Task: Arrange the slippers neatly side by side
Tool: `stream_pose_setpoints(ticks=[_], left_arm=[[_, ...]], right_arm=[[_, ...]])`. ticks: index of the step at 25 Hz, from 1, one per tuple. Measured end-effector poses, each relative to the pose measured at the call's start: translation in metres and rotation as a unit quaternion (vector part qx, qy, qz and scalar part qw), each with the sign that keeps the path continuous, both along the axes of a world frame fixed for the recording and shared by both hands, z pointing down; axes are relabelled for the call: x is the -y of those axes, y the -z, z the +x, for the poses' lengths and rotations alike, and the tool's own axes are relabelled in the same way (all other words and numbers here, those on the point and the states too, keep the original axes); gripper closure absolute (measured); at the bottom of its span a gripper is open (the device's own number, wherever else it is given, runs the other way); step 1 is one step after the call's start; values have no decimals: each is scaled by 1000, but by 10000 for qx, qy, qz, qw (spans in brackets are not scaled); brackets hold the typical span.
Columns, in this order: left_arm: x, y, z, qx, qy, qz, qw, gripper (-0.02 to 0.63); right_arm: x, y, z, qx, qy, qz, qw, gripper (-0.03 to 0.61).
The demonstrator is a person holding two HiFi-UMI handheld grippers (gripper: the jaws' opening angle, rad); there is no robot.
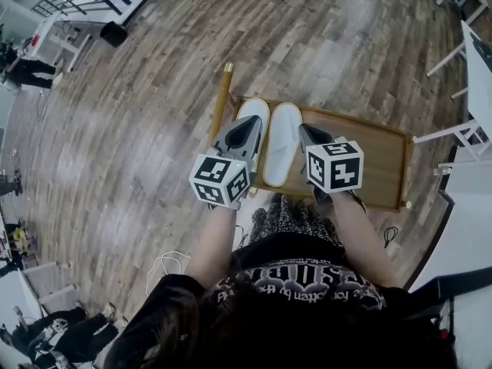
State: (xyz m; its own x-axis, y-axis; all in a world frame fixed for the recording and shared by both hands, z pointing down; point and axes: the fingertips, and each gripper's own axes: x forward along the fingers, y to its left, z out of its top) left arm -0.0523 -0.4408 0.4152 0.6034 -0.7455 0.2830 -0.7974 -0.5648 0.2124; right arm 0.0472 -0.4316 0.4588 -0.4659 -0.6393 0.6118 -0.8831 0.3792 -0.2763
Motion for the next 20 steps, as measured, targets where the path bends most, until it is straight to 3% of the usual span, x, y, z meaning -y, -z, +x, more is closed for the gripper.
stream_pose_setpoints(ticks=[9, 20], left_arm=[[-8, 6, 11, 71, 24, 49, 10000, 611], [-21, 5, 12, 195, 190, -25, 9996, 611]], right_arm=[[-16, 17, -1, -98, 230, 272, 9993, 575], [-22, 25, 4, -18, 179, 353, 9992, 575]])
